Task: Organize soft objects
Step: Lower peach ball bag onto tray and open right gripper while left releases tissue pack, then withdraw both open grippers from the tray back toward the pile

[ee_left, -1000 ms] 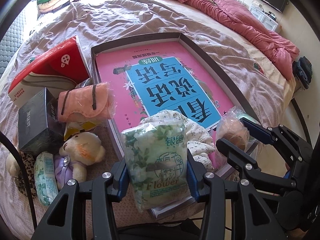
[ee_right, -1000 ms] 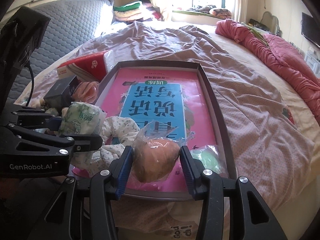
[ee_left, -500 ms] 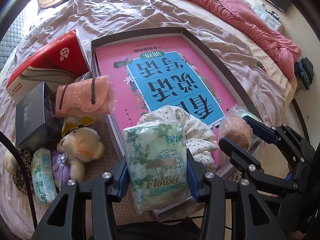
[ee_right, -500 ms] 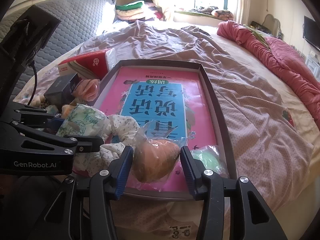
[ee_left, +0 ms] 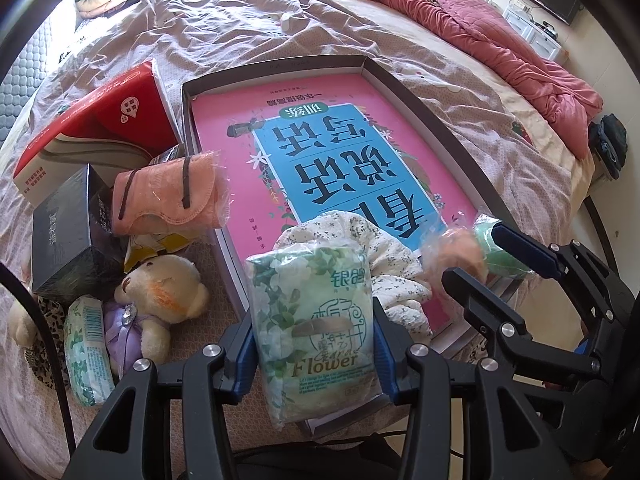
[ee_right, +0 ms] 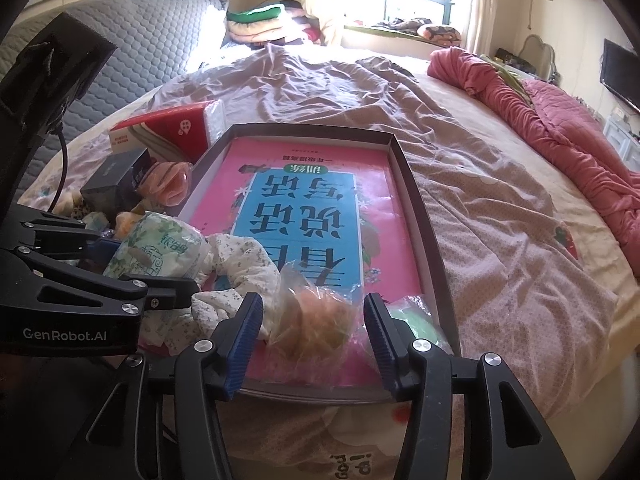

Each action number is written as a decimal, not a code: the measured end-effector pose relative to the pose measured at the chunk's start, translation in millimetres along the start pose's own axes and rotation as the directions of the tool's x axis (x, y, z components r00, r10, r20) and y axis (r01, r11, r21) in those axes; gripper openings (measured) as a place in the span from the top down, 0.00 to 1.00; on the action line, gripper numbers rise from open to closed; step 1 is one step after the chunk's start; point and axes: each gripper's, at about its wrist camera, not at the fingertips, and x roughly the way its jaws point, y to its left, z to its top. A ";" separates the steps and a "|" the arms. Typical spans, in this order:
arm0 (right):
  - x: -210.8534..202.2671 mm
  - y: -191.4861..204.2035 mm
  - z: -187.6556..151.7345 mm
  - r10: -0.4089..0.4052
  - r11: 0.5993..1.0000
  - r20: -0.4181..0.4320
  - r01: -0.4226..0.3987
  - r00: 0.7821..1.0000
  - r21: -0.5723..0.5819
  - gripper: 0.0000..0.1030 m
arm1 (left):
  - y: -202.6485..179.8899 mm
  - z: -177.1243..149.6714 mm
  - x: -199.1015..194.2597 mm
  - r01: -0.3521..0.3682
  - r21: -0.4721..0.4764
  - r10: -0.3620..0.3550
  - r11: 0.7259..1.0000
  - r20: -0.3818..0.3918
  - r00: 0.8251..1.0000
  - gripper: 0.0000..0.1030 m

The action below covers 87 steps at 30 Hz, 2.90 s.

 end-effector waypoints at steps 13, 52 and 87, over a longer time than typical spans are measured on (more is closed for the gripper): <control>-8.7 -4.1 3.3 -0.043 0.999 0.022 0.043 0.999 0.018 0.39 | -0.2 -0.6 -6.6 0.003 -0.003 -0.003 1.000 0.012 1.000 0.50; -35.1 0.9 21.6 -0.107 0.994 0.087 0.103 0.990 0.048 0.29 | 13.5 -11.3 -60.0 -0.035 -0.061 0.042 0.998 0.130 0.991 0.31; -107.5 50.7 66.0 -0.070 0.998 0.262 0.066 0.962 0.023 0.28 | 55.4 -29.2 -154.0 -0.154 -0.141 0.195 0.978 0.358 0.913 0.30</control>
